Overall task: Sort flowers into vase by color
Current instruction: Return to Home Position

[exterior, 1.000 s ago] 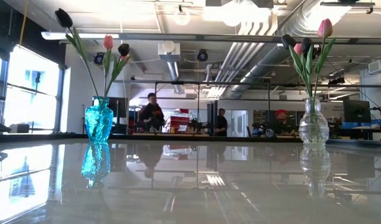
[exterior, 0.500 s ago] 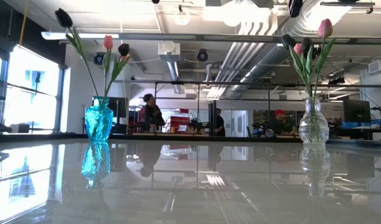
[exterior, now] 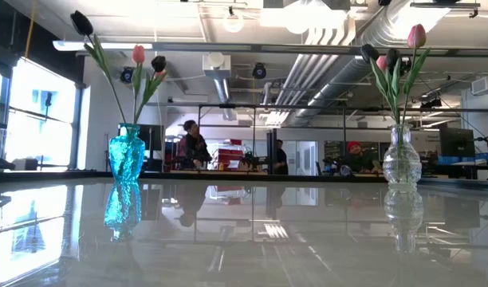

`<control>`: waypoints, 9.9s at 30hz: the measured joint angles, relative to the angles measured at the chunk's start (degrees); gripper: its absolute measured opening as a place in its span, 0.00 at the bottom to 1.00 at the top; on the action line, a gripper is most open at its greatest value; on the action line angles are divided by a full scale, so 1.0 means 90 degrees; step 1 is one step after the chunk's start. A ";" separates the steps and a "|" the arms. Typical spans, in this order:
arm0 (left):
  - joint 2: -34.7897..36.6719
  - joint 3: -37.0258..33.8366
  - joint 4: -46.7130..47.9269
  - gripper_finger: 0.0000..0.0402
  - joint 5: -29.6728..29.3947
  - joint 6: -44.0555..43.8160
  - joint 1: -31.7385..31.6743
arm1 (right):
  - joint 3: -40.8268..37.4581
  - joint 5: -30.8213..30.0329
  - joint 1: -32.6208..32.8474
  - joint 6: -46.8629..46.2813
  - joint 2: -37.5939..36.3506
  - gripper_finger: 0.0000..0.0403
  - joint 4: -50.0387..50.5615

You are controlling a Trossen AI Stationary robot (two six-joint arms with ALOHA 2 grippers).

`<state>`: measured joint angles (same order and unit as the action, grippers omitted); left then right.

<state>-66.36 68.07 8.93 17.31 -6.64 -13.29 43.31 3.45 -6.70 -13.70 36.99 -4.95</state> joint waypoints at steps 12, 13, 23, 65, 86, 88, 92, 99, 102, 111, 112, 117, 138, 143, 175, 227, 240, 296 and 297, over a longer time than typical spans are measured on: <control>0.0867 -0.1942 -0.1457 0.00 -0.0466 -0.1076 0.0278 | -0.0455 0.0117 -0.0004 0.0130 0.0059 0.00 -0.0037; 0.0939 -0.2000 -0.1463 0.00 -0.0531 -0.1077 0.0297 | -0.0498 0.0113 -0.0007 0.0143 0.0061 0.00 -0.0050; 0.1337 -0.2696 -0.1485 0.00 -0.0673 -0.1403 0.0322 | -0.0542 0.0093 -0.0007 0.0416 0.0091 0.00 -0.0111; 0.2923 -0.4026 -0.2109 0.00 -0.0300 -0.0202 0.0267 | -0.0542 -0.0001 0.0784 0.1085 0.0436 0.00 0.0386; 0.3110 -0.4857 -0.2414 0.00 -0.0279 0.0104 0.0259 | -0.2458 -0.0308 0.0447 0.0533 -0.0046 0.00 -0.1771; 0.3311 -0.4855 -0.2338 0.00 -0.0323 0.0330 0.0166 | -0.2458 -0.0279 0.0437 0.0531 -0.0350 0.00 -0.1472; 0.3795 -0.4856 -0.1598 0.00 -0.0294 0.0443 -0.0083 | -0.2458 -0.0374 0.0437 0.0632 -0.1037 0.00 -0.0683; 0.4193 -0.5385 -0.1487 0.00 -0.0276 0.0215 0.0026 | -0.2458 -0.0596 0.0437 0.0661 -0.1619 0.00 0.0405; 0.4175 -0.5674 -0.1422 0.00 -0.0513 0.0302 0.0204 | -0.2484 -0.0616 0.0437 0.0613 -0.1619 0.00 0.0559; 0.4773 -0.6030 -0.1075 0.00 -0.0646 0.0477 0.0400 | -0.3724 -0.0709 0.0437 -0.0057 -0.1745 0.00 -0.1174; 0.4957 -0.6031 -0.0874 0.00 -0.0648 0.0479 0.0383 | -0.3803 -0.0710 0.0437 -0.0111 -0.1772 0.00 -0.1334; 0.5707 -0.6030 -0.0318 0.00 -0.0650 0.0423 0.0262 | -0.3850 -0.0646 0.0437 -0.0147 -0.2007 0.00 -0.0993; 0.6947 -0.6032 0.0889 0.00 -0.0911 0.0160 0.0042 | -0.3869 -0.0832 0.0432 -0.0070 -0.3618 0.00 0.0685; 0.6337 -0.6032 0.0785 0.00 -0.1159 0.0511 0.0039 | -0.3871 -0.0831 0.0432 0.0016 -0.3747 0.00 0.0772; 0.6152 -0.7482 -0.1645 0.00 -0.2005 -0.0121 0.1543 | -0.3876 -0.0856 0.0430 -0.0262 -0.3752 0.00 0.0913; 0.7345 -0.7480 -0.1179 0.00 -0.2827 -0.0182 0.1582 | -0.4748 -0.0016 0.0413 0.0219 -0.4043 0.00 -0.0294; 0.7345 -0.7480 -0.1173 0.00 -0.2661 0.0035 0.1580 | -0.4748 -0.0065 0.0413 0.0576 -0.4041 0.00 -0.0201; 0.7251 -0.7482 -0.1156 0.00 -0.2655 0.0093 0.1580 | -0.4753 -0.0786 0.0410 -0.0929 -0.4041 0.00 -0.0068; 0.7251 -0.7482 -0.1156 0.00 -0.2655 0.0093 0.1580 | -0.4753 -0.0786 0.0410 -0.0929 -0.4041 0.00 -0.0068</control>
<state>-1.10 0.73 -1.48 -6.59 -5.80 0.93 0.54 -3.62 -3.01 -22.06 0.62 -5.56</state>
